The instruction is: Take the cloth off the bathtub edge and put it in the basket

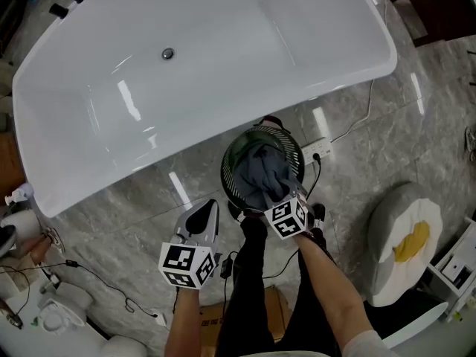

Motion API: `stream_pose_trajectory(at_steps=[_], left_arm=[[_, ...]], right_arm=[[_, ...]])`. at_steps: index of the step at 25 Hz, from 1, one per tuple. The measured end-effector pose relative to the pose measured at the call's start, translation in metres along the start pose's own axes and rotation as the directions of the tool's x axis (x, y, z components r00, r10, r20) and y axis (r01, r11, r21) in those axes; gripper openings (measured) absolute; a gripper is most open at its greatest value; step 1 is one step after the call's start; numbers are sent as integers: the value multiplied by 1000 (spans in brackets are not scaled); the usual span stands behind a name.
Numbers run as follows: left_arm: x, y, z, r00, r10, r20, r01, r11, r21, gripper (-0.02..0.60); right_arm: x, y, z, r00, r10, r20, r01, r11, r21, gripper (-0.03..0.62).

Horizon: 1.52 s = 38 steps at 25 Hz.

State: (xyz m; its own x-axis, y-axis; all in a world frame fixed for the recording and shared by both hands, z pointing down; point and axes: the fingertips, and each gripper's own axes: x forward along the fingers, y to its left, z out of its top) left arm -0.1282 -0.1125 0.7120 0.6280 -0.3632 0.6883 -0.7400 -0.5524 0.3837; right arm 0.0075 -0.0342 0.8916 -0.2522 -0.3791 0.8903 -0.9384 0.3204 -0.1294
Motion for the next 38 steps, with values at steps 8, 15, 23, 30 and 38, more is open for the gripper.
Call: stream_pose_trajectory(at_steps=[8, 15, 23, 30, 38], left_arm=[[15, -30, -27, 992, -86, -93, 91, 995, 51, 57], [27, -57, -56, 976, -150, -160, 164, 983, 77, 57], [38, -42, -74, 978, -136, -159, 143, 989, 35, 57], [34, -30, -61, 984, -111, -137, 117, 992, 37, 57], [43, -29, -52, 993, -63, -102, 69, 996, 55, 57]], right_arm=[[33, 8, -9, 1000, -13, -16, 15, 997, 76, 150], [60, 2, -15, 1000, -27, 10, 26, 993, 112, 133], [81, -4, -26, 998, -60, -6, 60, 990, 125, 127], [76, -12, -35, 997, -51, -60, 57, 993, 108, 222], [33, -15, -39, 998, -27, -51, 29, 998, 51, 222]])
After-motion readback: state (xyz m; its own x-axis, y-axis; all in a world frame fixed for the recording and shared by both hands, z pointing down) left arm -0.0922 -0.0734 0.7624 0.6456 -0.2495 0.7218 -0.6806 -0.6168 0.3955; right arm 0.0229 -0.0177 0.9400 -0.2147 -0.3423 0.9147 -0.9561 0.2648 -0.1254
